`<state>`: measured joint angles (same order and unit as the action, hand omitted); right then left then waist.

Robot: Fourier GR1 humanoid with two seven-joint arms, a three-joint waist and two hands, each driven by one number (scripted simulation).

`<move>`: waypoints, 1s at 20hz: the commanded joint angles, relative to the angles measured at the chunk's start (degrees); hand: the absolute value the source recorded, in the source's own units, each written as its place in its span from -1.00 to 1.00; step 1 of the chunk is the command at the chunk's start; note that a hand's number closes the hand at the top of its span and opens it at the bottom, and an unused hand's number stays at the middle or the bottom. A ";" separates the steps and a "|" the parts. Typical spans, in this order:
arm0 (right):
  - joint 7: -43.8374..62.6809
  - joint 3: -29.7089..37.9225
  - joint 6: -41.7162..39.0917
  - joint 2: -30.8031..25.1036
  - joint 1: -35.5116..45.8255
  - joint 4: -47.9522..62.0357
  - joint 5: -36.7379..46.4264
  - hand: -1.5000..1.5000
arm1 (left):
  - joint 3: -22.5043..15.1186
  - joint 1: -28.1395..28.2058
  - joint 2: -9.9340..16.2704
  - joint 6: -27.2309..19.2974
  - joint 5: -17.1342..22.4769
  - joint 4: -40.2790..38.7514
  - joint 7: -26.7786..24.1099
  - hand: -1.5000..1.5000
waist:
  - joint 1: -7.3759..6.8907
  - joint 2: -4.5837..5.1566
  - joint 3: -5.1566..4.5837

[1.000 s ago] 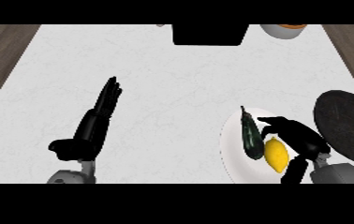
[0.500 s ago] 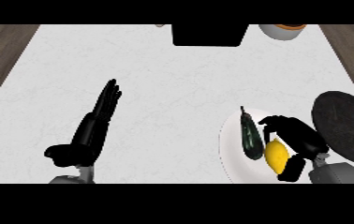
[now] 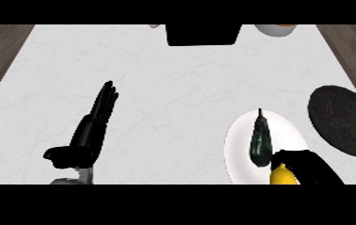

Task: Pick the lemon from the plate and place it in the pan

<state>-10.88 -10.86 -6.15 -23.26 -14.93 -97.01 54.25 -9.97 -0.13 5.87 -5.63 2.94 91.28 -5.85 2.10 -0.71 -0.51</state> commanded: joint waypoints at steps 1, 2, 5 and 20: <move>3.48 -0.14 5.31 2.83 -10.22 -14.01 0.41 1.00 | 1.03 -0.31 1.11 1.22 0.90 0.32 1.17 0.00 | -0.02 0.25 0.43; 2.80 1.69 7.44 0.58 -11.99 -17.08 1.86 1.00 | 0.21 0.02 -0.16 0.18 -0.16 -0.34 -0.77 0.00 | 0.23 0.22 0.41; 3.92 4.09 9.57 3.33 -13.54 -25.37 -1.26 1.00 | 1.76 -2.17 0.82 1.38 1.29 -1.44 1.41 0.00 | 0.38 0.27 0.41; 2.63 24.36 8.86 6.90 -9.64 -18.53 -29.72 1.00 | 0.60 -2.48 -1.13 1.56 -0.80 -3.13 -0.72 0.00 | -2.02 0.81 0.54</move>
<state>-8.41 9.10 2.74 -17.08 -30.30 -122.37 29.72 -10.58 -0.54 4.76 -4.68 1.93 91.20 -5.92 0.34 -0.07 0.00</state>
